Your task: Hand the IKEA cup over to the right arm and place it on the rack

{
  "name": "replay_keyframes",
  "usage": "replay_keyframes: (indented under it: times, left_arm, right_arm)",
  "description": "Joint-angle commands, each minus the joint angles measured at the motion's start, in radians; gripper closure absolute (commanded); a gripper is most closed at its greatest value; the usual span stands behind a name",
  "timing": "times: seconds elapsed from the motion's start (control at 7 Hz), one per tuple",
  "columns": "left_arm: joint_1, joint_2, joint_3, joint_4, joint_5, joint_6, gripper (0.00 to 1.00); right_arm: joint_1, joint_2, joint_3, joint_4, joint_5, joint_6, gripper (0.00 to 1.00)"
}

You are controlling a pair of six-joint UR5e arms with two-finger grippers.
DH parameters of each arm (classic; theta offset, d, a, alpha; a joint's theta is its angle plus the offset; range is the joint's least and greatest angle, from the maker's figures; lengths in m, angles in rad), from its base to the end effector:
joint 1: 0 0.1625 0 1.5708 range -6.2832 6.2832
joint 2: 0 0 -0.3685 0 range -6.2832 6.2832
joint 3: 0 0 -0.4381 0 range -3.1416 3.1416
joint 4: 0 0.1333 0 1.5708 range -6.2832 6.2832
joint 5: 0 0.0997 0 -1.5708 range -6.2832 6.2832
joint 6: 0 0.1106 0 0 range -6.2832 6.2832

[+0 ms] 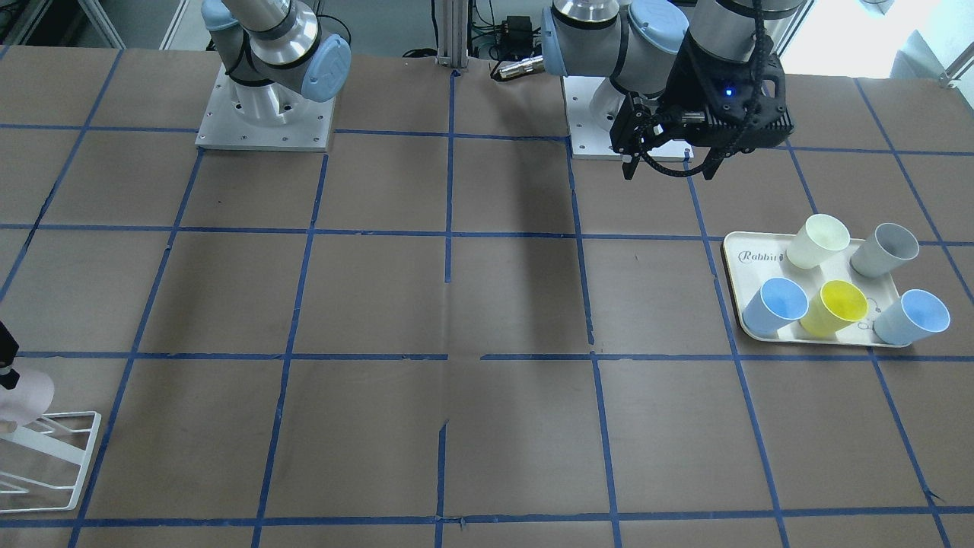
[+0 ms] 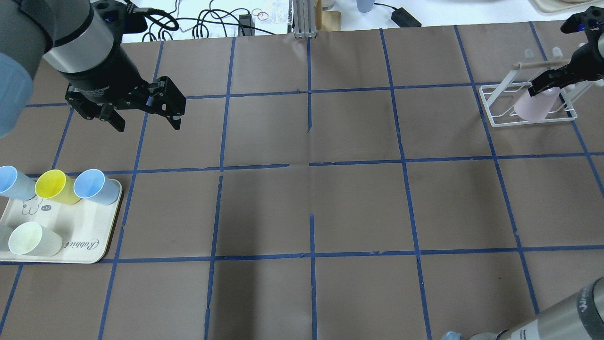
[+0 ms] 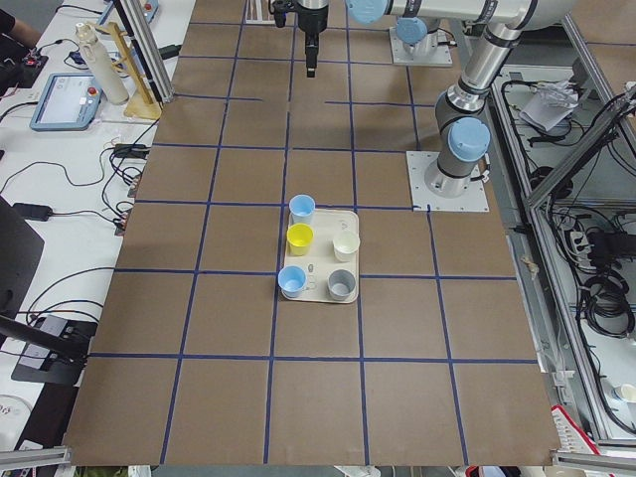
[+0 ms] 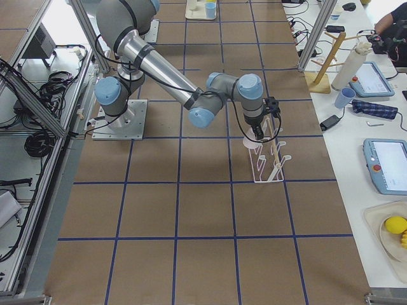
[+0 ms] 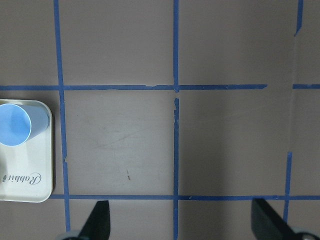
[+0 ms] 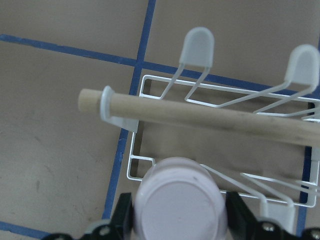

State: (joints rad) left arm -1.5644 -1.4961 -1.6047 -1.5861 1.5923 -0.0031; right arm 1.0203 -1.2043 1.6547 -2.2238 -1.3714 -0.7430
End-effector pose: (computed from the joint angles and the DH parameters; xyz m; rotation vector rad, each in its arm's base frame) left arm -0.1276 -0.5135 0.4398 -0.0152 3.1198 -0.0397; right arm -0.2056 -0.6317 0.2297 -0.3265 3.0568 -0.4347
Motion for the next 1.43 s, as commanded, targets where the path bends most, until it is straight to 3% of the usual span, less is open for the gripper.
replay_keyframes:
  times: [0.0, 0.14, 0.43, 0.57, 0.86, 1.0, 1.14, 1.29]
  left_arm:
    - [0.001, 0.0, 0.0, 0.0, -0.002, 0.0, 0.0]
    - [0.001, 0.0, 0.0, 0.0, -0.002, 0.0, 0.0]
    - [0.001, 0.0, 0.002, 0.0, -0.002, 0.0, 0.0]
    - [0.001, 0.0, 0.002, 0.0, -0.002, 0.0, 0.0]
    - [0.003, 0.002, 0.002, 0.0, -0.002, 0.0, 0.0]
    - [0.003, 0.002, 0.005, 0.0, -0.002, 0.0, 0.0]
    - [0.003, 0.002, 0.003, 0.0, -0.002, 0.0, 0.0]
    - [0.004, -0.004, 0.021, -0.005, 0.0, 0.0, 0.0]
  right_arm:
    - [0.001, -0.001, -0.003, 0.0, -0.001, 0.005, 0.22]
    - [0.003, -0.01, -0.006, 0.003, -0.003, 0.008, 0.0]
    - [0.007, -0.03, -0.01, 0.016, -0.006, 0.014, 0.0]
    - [0.011, -0.084, -0.01, 0.076, -0.008, 0.057, 0.0]
    - [0.027, -0.249, -0.01, 0.351, -0.017, 0.219, 0.0]
    - [0.084, -0.315, -0.01, 0.427, -0.056, 0.27, 0.0]
    - [0.166, -0.366, -0.012, 0.493, -0.149, 0.412, 0.0]
    - [0.261, -0.395, -0.01, 0.571, -0.159, 0.506, 0.0]
